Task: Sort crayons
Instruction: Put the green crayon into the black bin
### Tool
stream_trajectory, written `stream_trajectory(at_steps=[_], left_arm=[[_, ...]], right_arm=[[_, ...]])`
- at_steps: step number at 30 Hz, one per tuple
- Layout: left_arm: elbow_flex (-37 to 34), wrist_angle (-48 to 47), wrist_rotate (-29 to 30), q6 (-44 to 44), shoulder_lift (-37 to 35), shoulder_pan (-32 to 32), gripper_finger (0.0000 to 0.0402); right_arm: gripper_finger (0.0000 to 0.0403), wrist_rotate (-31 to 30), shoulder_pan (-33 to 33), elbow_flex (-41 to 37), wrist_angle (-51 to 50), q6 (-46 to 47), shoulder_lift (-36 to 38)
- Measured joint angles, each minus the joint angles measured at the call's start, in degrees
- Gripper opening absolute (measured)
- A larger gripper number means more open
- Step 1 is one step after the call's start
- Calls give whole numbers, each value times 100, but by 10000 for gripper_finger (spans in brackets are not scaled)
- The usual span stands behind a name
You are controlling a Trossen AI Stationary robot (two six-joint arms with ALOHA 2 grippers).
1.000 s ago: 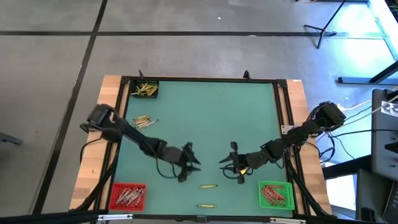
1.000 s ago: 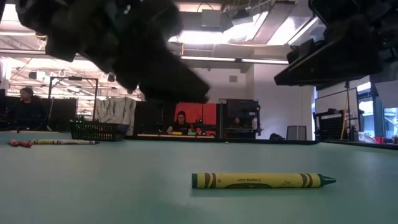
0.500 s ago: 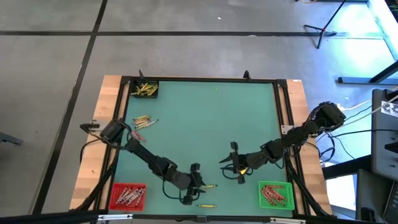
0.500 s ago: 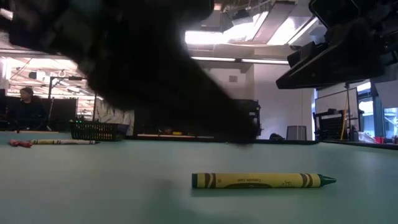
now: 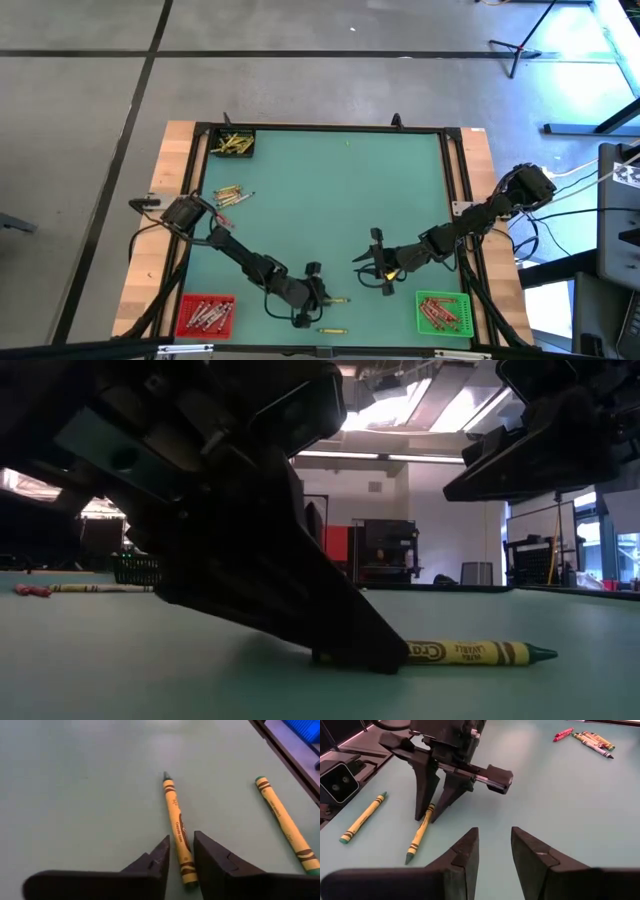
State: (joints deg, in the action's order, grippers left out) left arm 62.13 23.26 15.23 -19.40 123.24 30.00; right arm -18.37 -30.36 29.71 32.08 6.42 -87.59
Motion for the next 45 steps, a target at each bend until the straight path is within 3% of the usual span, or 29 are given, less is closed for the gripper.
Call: stream_trajectory(at_steps=[7,14,25,30,36,45], left_arm=[[-15,-99,-42,28,-99,-9,8],[-42,-797,113,114,-652,-9,21],[-35,-3039,1724,345,-2370,-11,18],[-358,-3936,2514,345,-3253,-135,20],[-1392,-4286,2930,64,-4526,-739,21],[-2900,-4353,3062,-124,-6176,-2485,21]], right_arm=[[111,-2,0,0,68,-2,-2],[111,-2,-1,0,86,-2,-2],[111,-2,0,-1,89,-2,-2],[111,-2,1,-2,94,-4,-2],[111,-4,-1,-2,105,-4,-2],[111,-7,1,-2,123,-7,-2]])
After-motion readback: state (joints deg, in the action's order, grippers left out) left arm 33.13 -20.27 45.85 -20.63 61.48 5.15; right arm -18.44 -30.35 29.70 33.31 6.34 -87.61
